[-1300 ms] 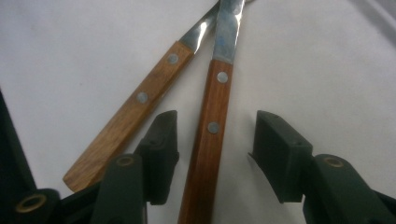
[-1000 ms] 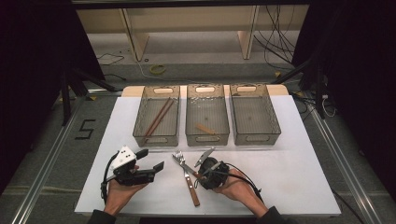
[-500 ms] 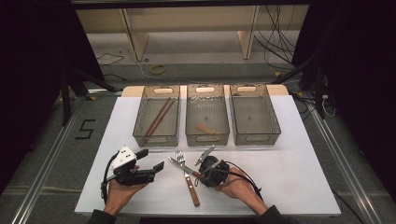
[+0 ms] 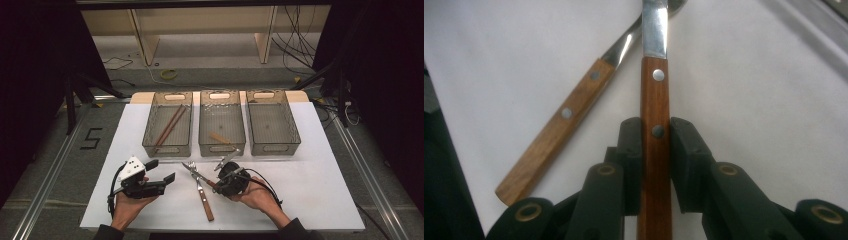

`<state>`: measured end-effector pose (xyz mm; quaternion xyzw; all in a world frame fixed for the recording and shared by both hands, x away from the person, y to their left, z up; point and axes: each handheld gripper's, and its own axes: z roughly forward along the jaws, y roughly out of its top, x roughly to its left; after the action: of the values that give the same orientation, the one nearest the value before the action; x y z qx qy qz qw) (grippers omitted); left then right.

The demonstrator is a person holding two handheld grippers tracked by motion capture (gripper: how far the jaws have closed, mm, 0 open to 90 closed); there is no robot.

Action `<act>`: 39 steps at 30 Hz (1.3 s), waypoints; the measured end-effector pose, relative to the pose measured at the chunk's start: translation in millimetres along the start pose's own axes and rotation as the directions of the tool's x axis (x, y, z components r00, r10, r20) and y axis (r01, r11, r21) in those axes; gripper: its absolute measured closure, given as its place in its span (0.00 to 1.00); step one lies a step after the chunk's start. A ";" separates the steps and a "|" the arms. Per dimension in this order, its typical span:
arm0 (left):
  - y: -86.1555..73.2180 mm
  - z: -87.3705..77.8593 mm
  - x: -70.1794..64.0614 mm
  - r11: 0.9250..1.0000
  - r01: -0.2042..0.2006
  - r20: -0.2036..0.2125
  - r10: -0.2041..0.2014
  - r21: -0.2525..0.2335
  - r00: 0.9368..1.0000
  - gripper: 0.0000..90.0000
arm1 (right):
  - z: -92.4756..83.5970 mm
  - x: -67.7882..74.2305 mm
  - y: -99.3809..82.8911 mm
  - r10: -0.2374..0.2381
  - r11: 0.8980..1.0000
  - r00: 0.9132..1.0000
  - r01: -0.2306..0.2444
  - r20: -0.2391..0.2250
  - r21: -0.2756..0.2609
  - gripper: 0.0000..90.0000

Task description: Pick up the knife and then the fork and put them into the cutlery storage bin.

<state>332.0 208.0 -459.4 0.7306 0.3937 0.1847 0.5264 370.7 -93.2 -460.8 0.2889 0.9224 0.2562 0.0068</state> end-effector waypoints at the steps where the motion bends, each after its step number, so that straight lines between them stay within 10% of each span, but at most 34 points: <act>1: 0.0 0.0 0.1 1.000 0.002 0.001 -0.002 -0.001 1.000 0.20 | -1.2 -0.5 0.2 0.005 1.000 1.000 -0.005 -0.003 -0.001 0.86; 19: -0.2 0.2 0.3 1.000 0.003 0.001 -0.003 0.002 1.000 0.20 | -48.8 -27.0 0.6 0.079 0.980 0.997 -0.080 -0.016 -0.184 0.86; 39: -1.0 0.9 1.1 1.000 0.008 -0.005 -0.008 0.004 1.000 0.20 | -107.8 -78.9 4.1 0.216 0.910 0.975 -0.186 0.042 -0.371 0.86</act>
<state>332.9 208.4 -460.8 0.7296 0.3983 0.1835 0.5248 421.3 -183.2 -375.9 0.3864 0.8230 0.4101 0.0716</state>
